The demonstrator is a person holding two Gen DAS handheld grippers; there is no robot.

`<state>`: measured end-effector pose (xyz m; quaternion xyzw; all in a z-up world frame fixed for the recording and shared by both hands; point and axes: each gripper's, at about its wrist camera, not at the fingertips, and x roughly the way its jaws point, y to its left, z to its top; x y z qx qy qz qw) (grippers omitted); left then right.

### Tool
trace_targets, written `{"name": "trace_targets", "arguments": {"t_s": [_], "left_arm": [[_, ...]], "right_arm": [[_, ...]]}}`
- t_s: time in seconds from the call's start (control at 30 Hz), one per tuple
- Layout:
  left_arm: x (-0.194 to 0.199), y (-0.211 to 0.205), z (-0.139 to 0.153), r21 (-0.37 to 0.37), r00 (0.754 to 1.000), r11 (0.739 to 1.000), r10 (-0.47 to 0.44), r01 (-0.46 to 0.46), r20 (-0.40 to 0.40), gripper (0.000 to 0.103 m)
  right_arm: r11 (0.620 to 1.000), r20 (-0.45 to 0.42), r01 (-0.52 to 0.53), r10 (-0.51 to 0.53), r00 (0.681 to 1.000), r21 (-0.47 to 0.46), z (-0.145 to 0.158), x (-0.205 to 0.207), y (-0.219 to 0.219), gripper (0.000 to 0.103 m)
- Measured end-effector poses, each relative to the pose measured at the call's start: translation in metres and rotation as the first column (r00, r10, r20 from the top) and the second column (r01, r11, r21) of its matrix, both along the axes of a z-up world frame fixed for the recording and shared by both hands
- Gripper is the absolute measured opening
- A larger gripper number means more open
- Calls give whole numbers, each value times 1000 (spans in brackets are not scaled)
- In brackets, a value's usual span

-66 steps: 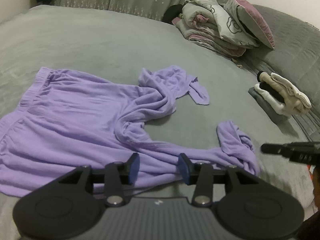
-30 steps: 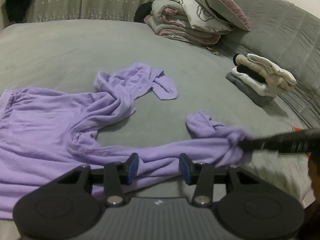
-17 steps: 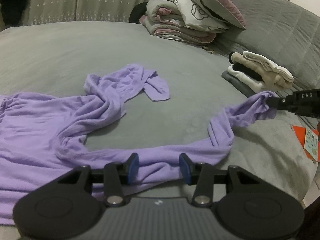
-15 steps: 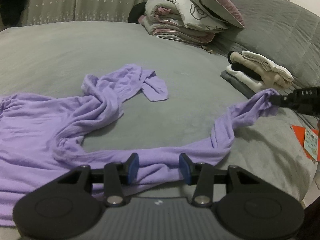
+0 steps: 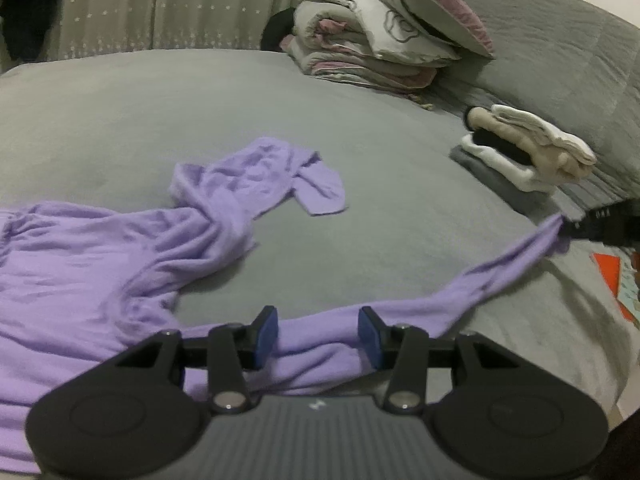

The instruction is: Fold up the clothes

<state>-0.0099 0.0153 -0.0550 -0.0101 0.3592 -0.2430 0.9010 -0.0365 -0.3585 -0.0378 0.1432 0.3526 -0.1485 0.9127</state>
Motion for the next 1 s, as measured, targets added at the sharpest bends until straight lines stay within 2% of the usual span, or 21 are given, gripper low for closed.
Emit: {"name": "trace_targets", "arguments": {"t_s": [0.1,0.23,0.3,0.33,0.37,0.57,0.7,0.77,0.83,0.93,1.0], "left_arm": [[5,14,-1,13,999,999,40,-40,-7,46],[8,35,-1,19,996,996,90,-89,-18,45],[9,41,0,21,994,994,109,-108,-16,44],[10,44,1,20,993,993,119,-119,-16,44],[11,47,2,20,991,991,133,-133,-15,44],[21,60,7,31,971,971,237,-236,-17,41],[30,63,3,44,959,960,279,-277,-44,31],[32,61,0,58,956,957,287,-284,-57,25],[34,59,-3,72,953,954,296,-291,-61,14],[36,58,-4,73,950,951,304,-299,-66,6],[35,58,-5,73,949,950,309,-304,-64,5]], "right_arm": [[1000,-44,-12,12,999,-8,-6,2,2,15],[999,-50,-48,47,998,-15,-4,-1,6,18],[997,-41,-68,67,997,-31,-2,-1,11,31],[996,-30,-81,79,996,-45,0,-2,14,45],[994,-19,-93,92,996,-60,2,-2,17,48],[967,36,-225,231,972,-115,6,1,43,48],[916,32,-378,385,922,-132,0,6,66,48],[876,13,-463,469,883,-139,-5,9,79,48],[827,-11,-543,547,837,-144,-9,11,92,48],[775,-40,-609,612,790,-169,-16,12,108,48],[752,-53,-635,637,769,-176,-18,12,114,48]]}}
